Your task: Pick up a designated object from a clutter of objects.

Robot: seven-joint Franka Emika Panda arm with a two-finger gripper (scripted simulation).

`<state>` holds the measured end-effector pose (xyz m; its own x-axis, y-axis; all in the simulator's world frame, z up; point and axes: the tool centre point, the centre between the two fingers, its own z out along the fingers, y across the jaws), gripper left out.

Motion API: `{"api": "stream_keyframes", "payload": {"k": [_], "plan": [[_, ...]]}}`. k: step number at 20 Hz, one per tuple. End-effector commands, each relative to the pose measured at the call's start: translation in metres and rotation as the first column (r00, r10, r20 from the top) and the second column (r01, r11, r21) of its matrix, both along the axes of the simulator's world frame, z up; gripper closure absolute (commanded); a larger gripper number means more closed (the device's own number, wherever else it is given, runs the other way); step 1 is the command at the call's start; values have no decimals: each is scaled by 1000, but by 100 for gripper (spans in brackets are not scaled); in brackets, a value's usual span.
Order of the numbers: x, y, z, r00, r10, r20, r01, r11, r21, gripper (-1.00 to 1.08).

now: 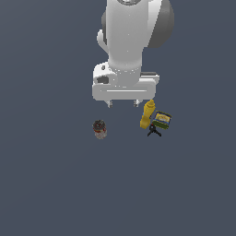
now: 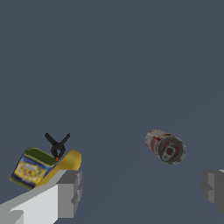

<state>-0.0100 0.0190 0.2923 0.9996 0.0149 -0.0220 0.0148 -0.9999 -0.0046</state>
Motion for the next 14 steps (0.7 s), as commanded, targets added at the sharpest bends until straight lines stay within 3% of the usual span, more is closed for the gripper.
{"api": "stream_keyframes", "payload": {"k": [1, 8, 14], "plan": [[0, -8, -12, 999, -38, 0, 38, 999, 1, -92], [-4, -40, -60, 979, -203, 5, 203, 979, 5, -92], [-18, -76, -110, 925, -379, 11, 379, 925, 3, -92]]}}
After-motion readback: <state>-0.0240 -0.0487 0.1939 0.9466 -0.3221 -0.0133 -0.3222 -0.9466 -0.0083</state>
